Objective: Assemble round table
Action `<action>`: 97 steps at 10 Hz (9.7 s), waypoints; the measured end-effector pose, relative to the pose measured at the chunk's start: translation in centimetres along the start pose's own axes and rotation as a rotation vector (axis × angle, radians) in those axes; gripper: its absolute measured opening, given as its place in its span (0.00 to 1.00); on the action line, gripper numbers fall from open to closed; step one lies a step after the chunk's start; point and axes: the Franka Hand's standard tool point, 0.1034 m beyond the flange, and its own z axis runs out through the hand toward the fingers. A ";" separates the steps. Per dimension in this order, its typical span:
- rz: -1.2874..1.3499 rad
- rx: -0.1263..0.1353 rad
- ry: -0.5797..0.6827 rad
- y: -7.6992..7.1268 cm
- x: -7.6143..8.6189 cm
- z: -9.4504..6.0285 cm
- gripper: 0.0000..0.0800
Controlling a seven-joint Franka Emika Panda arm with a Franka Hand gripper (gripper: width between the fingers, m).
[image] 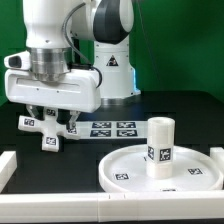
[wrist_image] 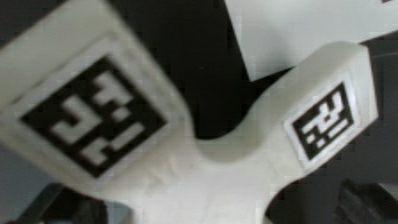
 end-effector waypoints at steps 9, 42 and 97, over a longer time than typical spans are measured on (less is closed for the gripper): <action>-0.018 -0.018 -0.023 0.5 -0.4 1.5 0.65; -0.099 0.390 -0.039 -17.6 2.3 -8.8 0.51; -0.391 0.194 0.102 -20.6 10.5 -12.1 0.81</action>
Offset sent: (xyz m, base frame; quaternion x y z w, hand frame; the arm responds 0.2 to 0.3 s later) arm 0.0006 -0.0060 -0.0071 0.0004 0.0087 0.0008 1.0000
